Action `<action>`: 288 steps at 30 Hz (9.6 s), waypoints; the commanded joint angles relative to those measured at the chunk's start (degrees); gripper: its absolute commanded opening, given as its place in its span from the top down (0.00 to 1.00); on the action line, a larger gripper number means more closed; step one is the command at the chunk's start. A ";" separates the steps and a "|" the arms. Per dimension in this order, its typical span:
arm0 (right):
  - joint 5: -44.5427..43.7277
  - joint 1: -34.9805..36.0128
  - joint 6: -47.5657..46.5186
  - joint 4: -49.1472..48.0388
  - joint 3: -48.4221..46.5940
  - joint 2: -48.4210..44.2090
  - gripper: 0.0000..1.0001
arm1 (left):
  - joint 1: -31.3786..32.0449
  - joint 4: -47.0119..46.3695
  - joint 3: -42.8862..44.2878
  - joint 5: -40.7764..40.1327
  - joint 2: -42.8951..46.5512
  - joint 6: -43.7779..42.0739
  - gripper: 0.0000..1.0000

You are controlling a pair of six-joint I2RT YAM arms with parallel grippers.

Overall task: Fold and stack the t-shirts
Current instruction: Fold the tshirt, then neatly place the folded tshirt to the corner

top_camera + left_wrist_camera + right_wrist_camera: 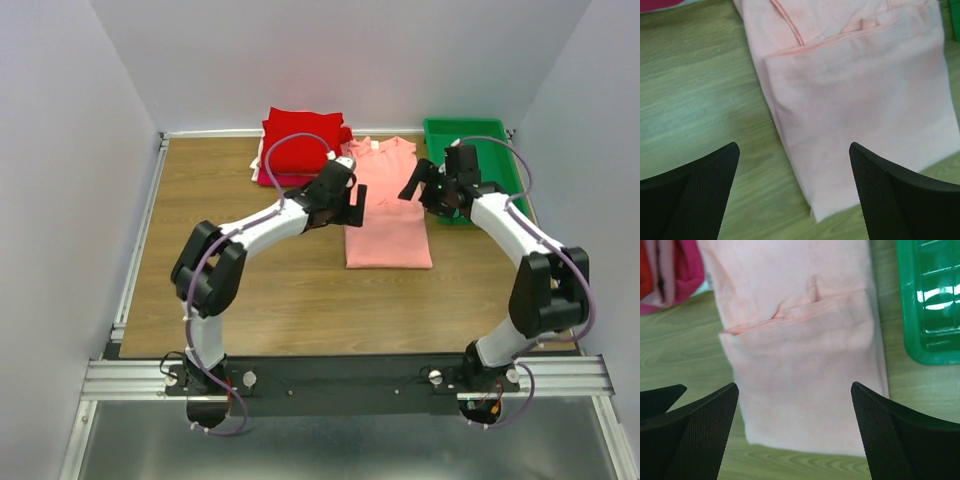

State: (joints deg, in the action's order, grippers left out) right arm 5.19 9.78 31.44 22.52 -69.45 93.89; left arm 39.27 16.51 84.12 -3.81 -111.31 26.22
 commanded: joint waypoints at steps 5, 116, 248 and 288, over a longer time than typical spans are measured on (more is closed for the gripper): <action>-0.09 0.24 2.13 -0.38 16.32 -22.12 0.00 | 0.98 -8.41 -18.16 3.55 17.59 4.71 0.02; 6.33 -0.46 -3.14 45.60 11.09 -59.17 1.00 | 28.06 4.58 -38.24 -6.11 56.82 28.71 1.00; 12.74 -0.47 0.20 -5.73 5.30 -2.32 0.00 | -0.24 -4.91 3.15 6.72 -3.20 3.76 0.02; -17.23 -0.55 12.77 -6.09 36.23 -55.54 0.00 | -3.85 -12.73 -20.92 3.81 12.78 6.48 0.02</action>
State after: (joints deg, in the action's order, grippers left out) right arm -4.03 9.37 39.75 15.20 -38.20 46.70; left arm 35.57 4.82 63.72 1.52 -96.12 31.79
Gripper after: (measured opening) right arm 0.998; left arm 0.985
